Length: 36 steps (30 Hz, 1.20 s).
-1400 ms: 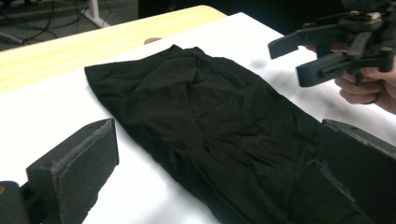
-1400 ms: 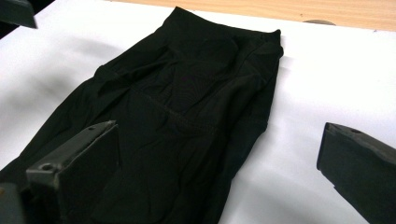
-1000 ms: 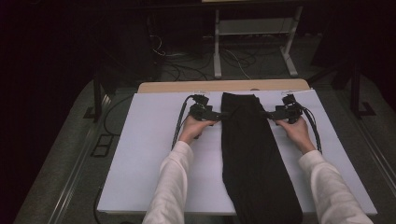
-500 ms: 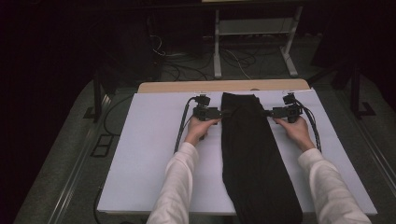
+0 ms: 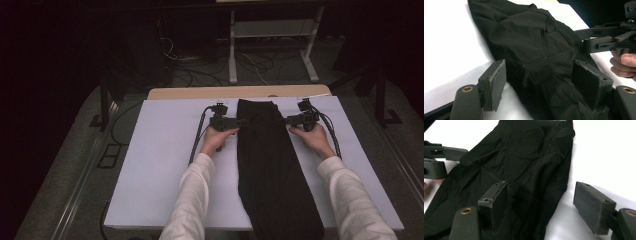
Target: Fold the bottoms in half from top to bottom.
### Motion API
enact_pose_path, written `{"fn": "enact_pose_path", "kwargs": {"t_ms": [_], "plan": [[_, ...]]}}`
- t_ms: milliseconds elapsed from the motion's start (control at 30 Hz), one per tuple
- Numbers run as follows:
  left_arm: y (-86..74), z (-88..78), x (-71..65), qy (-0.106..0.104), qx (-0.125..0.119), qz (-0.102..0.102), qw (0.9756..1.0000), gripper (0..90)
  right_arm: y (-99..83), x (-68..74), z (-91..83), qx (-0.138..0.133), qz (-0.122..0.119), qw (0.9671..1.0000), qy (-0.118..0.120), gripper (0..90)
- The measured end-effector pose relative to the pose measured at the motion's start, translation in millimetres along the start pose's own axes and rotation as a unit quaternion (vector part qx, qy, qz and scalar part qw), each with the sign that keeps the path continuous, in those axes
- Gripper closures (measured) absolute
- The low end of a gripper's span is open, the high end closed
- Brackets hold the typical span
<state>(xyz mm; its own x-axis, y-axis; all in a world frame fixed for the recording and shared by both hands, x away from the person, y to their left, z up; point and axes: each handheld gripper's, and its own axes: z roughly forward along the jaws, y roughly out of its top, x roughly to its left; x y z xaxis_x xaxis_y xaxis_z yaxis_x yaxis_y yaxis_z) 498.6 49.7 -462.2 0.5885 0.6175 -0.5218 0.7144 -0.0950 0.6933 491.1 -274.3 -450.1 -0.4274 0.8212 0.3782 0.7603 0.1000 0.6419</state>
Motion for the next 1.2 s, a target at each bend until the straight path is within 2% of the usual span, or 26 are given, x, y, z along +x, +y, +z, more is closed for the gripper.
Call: {"fn": "enact_pose_path", "kwargs": {"t_ms": [133,233,333,400,433,533,667,733,833,933,1133,1200], "plan": [[-1.2,-0.2,3.0,0.003,0.006,-0.009,0.9999,39.3,-2.0,0.0,4.2,0.001,0.002,1.0000,-0.002,26.4],[-2.0,2.0,3.0,0.007,0.012,-0.013,0.9998,46.7,-1.4,1.4,5.9,-0.002,0.000,1.0000,-0.007,33.9],[-2.4,3.3,2.7,-0.001,0.010,-0.015,0.9998,50.5,-1.6,4.8,8.2,-0.006,0.000,0.9999,-0.013,41.6],[-2.5,4.0,3.0,0.003,0.012,-0.022,0.9997,56.7,-2.0,6.8,9.7,-0.009,-0.002,0.9997,-0.021,43.5],[-2.4,4.3,4.1,-0.001,0.012,-0.027,0.9996,57.3,-2.1,7.0,10.1,-0.011,0.001,0.9997,-0.021,44.7],[-2.6,5.4,4.5,-0.004,0.009,-0.035,0.9993,62.7,-2.7,7.4,11.1,-0.014,0.006,0.9996,-0.026,56.5],[-2.6,8.1,1.5,-0.008,0.012,-0.040,0.9991,71.6,-2.9,7.8,13.0,-0.010,0.014,0.9997,-0.020,70.9],[-2.2,7.9,0.8,-0.017,0.011,-0.044,0.9988,78.4,-3.1,9.0,13.8,-0.007,0.014,0.9998,-0.013,78.0],[-0.6,4.3,-1.0,-0.016,0.010,-0.030,0.9994,86.4,-3.1,12.4,12.7,-0.005,0.009,0.9998,-0.018,80.2],[2.1,-1.6,-3.9,-0.016,0.009,-0.016,0.9997,87.5,-4.1,15.7,6.9,-0.013,0.007,0.9998,-0.014,80.8],[7.4,-12.3,-13.1,-0.028,0.007,0.004,0.9996,88.1,-7.6,23.8,-7.8,-0.040,0.004,0.9991,0.013,81.0],[8.3,-15.9,-16.9,-0.027,0.003,0.012,0.9996,88.1,-7.4,24.4,-11.6,-0.037,0.003,0.9992,0.017,81.0]]}}
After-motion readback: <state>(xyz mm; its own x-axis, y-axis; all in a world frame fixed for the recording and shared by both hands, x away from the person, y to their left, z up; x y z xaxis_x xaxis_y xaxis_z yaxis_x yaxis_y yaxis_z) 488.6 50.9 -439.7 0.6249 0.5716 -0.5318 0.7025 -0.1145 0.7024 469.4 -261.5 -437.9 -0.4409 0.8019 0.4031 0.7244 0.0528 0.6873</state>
